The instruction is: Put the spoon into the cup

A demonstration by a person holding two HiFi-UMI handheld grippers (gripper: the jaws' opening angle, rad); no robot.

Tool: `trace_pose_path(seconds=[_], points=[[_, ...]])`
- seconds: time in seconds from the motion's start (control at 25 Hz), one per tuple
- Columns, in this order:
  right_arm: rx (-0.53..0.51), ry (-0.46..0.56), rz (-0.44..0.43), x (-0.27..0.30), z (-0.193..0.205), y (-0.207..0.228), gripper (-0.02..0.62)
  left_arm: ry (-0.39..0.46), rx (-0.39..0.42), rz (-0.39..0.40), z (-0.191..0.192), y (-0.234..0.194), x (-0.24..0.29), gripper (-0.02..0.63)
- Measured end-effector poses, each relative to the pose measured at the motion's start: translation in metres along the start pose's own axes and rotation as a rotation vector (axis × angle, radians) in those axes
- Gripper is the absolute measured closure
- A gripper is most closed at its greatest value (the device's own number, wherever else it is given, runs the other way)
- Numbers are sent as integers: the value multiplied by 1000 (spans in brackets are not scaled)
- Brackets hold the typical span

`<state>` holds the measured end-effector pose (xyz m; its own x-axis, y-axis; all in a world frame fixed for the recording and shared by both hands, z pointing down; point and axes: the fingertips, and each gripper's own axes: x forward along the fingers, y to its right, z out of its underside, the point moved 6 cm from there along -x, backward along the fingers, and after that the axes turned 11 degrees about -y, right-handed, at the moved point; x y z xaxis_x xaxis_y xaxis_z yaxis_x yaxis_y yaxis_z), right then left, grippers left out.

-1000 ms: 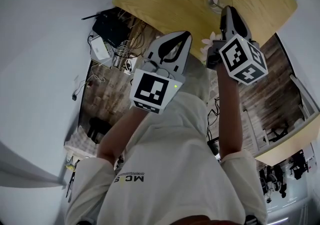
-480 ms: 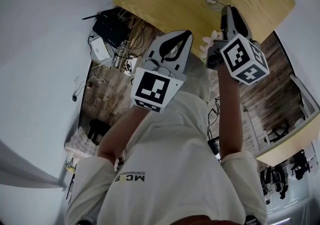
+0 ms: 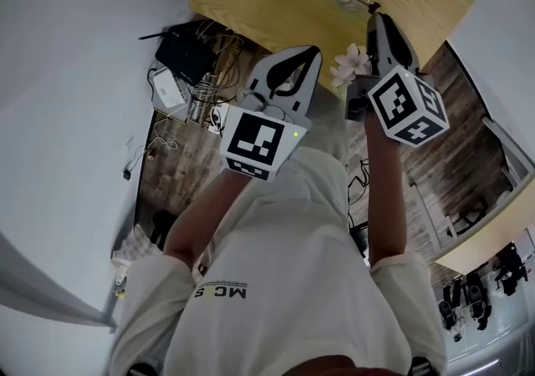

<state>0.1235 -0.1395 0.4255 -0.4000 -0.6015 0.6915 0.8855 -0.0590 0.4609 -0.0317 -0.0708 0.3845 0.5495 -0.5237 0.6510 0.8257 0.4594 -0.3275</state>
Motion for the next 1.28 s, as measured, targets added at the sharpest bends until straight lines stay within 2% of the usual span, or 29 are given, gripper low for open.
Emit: trace_pose_path(seconds=[0.48, 0.88, 1.28], points=[[-85, 49, -4, -53, -13, -19, 537, 53, 50, 33, -22, 11, -24, 595], [-122, 118, 24, -108, -11, -33, 538, 105, 50, 36, -30, 9, -48, 595], [-190, 168, 29, -144, 4, -43, 538, 142, 142, 80, -37, 29, -75, 595]])
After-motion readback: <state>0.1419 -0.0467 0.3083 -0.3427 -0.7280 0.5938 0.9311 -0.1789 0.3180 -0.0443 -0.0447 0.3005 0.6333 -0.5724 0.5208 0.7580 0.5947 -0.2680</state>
